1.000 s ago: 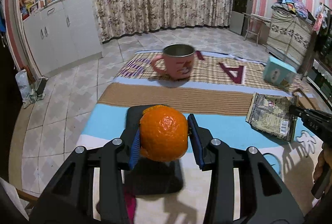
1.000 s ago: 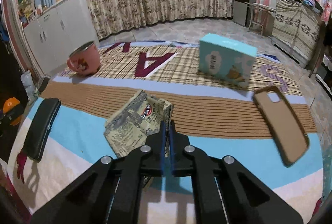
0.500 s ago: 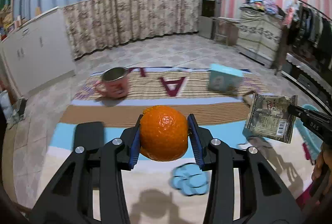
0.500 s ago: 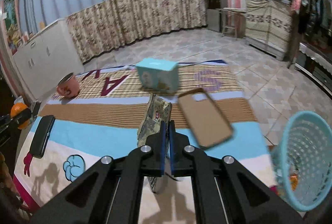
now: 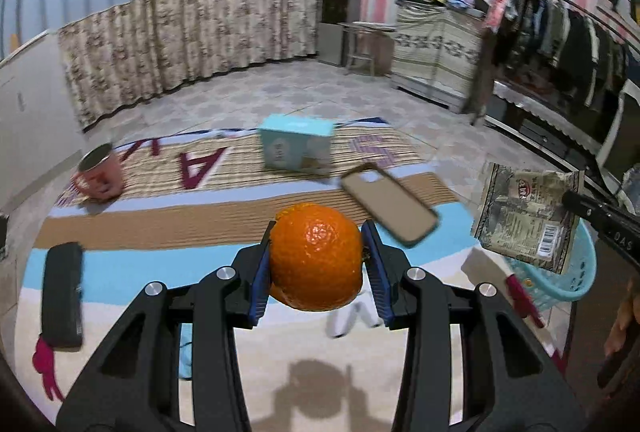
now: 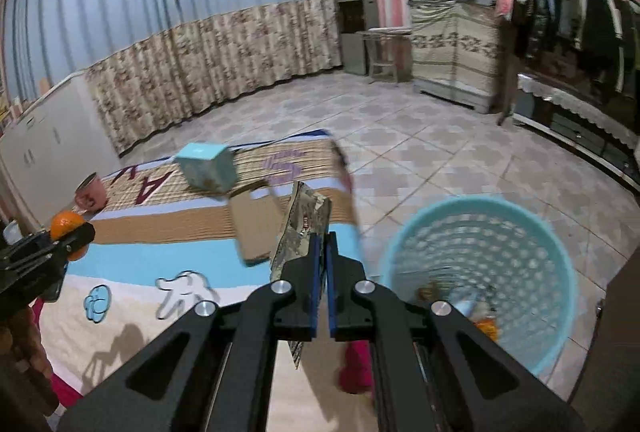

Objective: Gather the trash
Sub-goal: 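Carry the orange and newspaper over the blue basket, then open the left tool to drop the orange while the right tool drops the newspaper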

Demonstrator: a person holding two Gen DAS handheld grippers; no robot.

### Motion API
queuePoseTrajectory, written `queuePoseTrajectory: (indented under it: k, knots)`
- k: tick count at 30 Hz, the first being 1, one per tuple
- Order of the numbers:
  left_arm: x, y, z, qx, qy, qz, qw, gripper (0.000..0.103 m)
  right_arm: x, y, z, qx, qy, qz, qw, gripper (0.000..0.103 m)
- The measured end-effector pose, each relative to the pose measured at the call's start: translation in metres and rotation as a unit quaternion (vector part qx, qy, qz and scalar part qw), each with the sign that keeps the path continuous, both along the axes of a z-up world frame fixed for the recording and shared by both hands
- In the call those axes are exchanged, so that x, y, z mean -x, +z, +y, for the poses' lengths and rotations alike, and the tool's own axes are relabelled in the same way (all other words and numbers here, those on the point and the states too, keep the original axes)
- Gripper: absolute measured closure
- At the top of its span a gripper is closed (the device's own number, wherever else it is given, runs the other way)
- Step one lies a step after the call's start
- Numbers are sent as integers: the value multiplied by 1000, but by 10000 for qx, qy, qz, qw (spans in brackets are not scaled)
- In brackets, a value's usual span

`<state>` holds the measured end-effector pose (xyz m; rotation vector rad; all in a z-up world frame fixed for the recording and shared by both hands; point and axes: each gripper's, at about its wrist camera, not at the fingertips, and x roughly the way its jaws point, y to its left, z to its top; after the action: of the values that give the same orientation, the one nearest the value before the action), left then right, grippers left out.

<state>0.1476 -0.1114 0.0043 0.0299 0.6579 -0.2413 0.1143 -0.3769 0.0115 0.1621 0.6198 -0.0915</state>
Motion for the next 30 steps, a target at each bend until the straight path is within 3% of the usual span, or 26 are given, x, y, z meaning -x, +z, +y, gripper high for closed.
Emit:
queuePoseTrajectory:
  k: [11, 25, 30]
  knots:
    - [-6, 7, -112, 48, -766, -77, 9970, 63, 26, 2, -89, 219, -740, -85, 9970, 100]
    - [-11, -35, -241, -67, -1766, 78, 9842, 63, 30, -34, -154, 455, -1234, 155, 9912, 100]
    - [-18, -45, -263, -98, -1919, 94, 9813, 60, 29, -43, -165, 457, -1405, 198, 9888, 100]
